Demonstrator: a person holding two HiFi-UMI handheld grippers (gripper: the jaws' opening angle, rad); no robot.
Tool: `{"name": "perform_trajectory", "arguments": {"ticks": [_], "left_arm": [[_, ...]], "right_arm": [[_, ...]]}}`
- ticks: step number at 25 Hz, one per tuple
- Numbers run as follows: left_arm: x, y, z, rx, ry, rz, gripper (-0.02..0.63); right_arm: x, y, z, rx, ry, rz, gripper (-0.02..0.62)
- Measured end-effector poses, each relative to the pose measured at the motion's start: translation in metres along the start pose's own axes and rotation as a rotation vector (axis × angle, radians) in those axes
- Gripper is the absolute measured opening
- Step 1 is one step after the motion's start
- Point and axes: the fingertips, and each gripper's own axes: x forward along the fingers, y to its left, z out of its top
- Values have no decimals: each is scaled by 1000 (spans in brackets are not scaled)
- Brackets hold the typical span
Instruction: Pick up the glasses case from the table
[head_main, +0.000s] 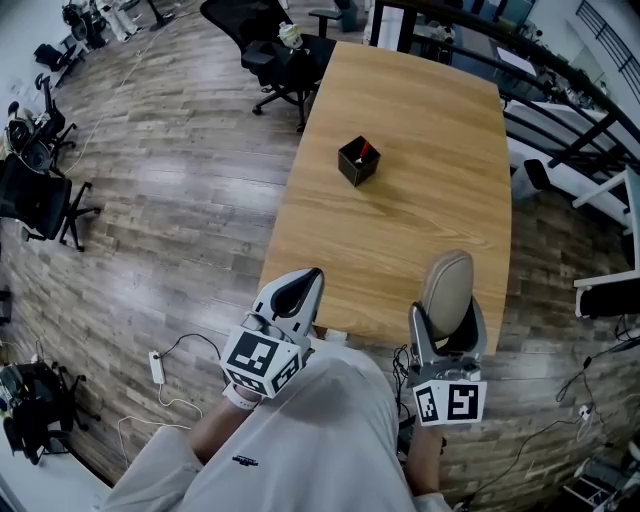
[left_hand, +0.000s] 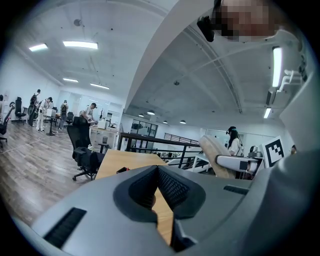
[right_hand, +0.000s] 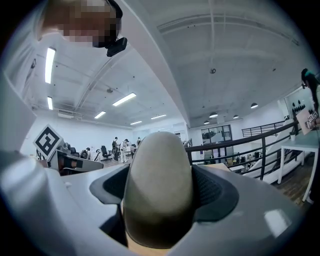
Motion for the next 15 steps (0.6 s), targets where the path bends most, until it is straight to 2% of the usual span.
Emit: {"name": "perform_trajectory", "arguments": {"ticks": [15], "left_arm": [[-4, 4, -1, 4, 6, 0, 8]], "right_arm": [[3, 12, -6, 36, 9, 15, 396]]}}
